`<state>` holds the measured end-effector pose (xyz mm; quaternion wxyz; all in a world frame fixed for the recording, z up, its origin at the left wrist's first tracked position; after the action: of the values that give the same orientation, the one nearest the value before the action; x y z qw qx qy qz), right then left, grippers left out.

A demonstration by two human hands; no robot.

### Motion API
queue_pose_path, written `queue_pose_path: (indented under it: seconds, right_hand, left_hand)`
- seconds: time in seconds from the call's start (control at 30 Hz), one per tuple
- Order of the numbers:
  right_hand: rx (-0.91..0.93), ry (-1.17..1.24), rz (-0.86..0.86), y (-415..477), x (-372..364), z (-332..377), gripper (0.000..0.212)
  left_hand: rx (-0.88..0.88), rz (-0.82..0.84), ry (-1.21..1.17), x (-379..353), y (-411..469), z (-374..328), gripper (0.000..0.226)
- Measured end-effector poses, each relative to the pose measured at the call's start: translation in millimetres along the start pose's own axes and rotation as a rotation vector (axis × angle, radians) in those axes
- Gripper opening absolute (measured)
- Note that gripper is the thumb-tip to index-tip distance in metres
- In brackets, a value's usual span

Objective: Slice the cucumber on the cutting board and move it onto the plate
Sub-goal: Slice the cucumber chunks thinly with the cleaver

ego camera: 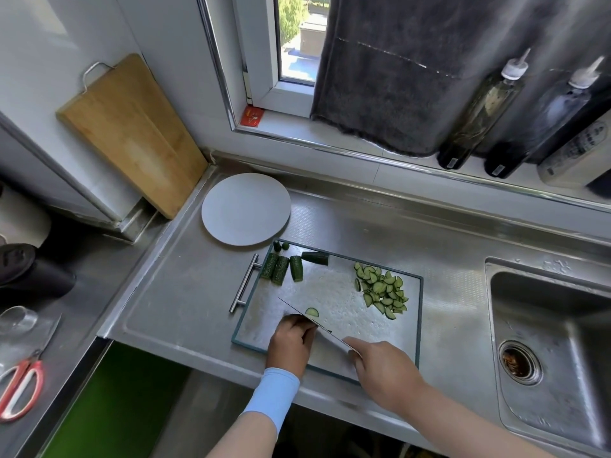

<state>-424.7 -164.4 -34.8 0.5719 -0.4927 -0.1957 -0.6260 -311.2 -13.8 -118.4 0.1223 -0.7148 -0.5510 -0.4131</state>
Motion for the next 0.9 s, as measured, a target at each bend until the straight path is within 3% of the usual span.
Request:
queue_pose_path:
  seconds: [0.37, 0.6, 0.9]
  right_hand:
    - [-0.017, 0.021, 0.047, 16, -6, 8, 0.024]
    - [0.002, -0.009, 0.027, 26, -9, 18, 0.033]
    - [0.021, -0.008, -0.029, 6, -7, 13, 0.028]
  left_hand:
    - [0.032, -0.007, -0.033, 0, -1, 1, 0.023]
    - [0.053, 0.001, -0.053, 2, -2, 2, 0.021]
    - [0.015, -0.011, -0.045, 5, -1, -1, 0.021]
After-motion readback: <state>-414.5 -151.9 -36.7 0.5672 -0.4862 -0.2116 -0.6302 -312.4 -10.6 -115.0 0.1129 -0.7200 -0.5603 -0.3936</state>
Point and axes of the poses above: each hand's wrist, its own y-axis towards the middle knuckle, its own x-axis out of the back of the hand, z = x × y, the point moved 2 cm from there along y, towards the middle knuckle, and after that the axes turned 8 degrees about -z, right-handed, at the moved point
